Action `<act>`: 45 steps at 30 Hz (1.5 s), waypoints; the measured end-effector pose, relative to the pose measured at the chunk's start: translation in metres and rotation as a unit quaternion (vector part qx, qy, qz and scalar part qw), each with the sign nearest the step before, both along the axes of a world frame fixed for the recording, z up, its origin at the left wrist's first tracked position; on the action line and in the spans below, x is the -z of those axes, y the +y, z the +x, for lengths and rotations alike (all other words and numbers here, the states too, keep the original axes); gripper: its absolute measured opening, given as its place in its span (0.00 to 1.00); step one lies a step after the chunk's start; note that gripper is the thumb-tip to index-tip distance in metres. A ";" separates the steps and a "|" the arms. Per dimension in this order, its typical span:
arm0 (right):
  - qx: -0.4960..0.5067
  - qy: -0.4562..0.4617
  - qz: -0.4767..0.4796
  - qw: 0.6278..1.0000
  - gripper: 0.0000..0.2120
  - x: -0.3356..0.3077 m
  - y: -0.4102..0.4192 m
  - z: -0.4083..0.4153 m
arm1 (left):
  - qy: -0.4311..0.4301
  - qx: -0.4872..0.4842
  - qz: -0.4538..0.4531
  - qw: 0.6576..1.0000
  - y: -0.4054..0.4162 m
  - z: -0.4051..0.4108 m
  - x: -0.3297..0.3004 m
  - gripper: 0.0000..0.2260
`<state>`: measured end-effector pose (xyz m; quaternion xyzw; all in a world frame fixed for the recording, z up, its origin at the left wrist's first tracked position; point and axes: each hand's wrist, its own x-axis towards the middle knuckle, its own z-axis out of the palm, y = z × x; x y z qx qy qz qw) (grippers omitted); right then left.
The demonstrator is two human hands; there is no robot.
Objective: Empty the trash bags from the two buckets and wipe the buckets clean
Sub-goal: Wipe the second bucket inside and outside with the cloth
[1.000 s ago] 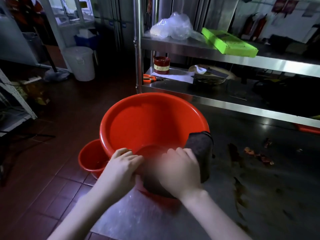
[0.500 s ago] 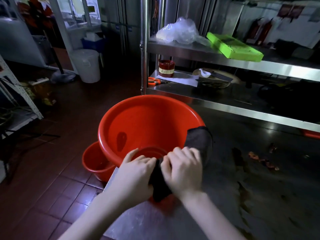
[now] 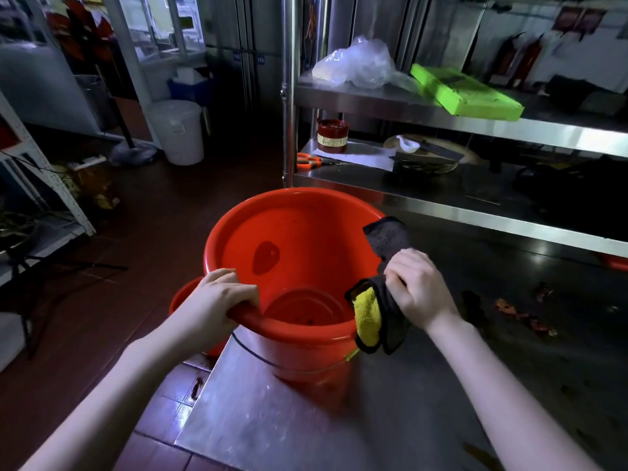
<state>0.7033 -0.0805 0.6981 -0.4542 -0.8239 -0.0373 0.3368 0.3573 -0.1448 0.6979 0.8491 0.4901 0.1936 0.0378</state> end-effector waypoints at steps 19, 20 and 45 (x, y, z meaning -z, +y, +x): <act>0.022 -0.005 -0.007 1.000 0.15 0.000 -0.012 -0.017 | 0.113 -0.039 0.038 0.992 -0.009 -0.017 -0.009 0.16; 0.053 0.016 -0.002 0.998 0.14 0.002 -0.018 -0.030 | 0.120 -0.058 0.040 0.990 -0.011 -0.014 -0.009 0.16; 0.057 -0.033 0.062 0.996 0.14 0.014 -0.079 -0.103 | 0.033 -0.057 0.075 0.995 -0.042 0.047 0.009 0.11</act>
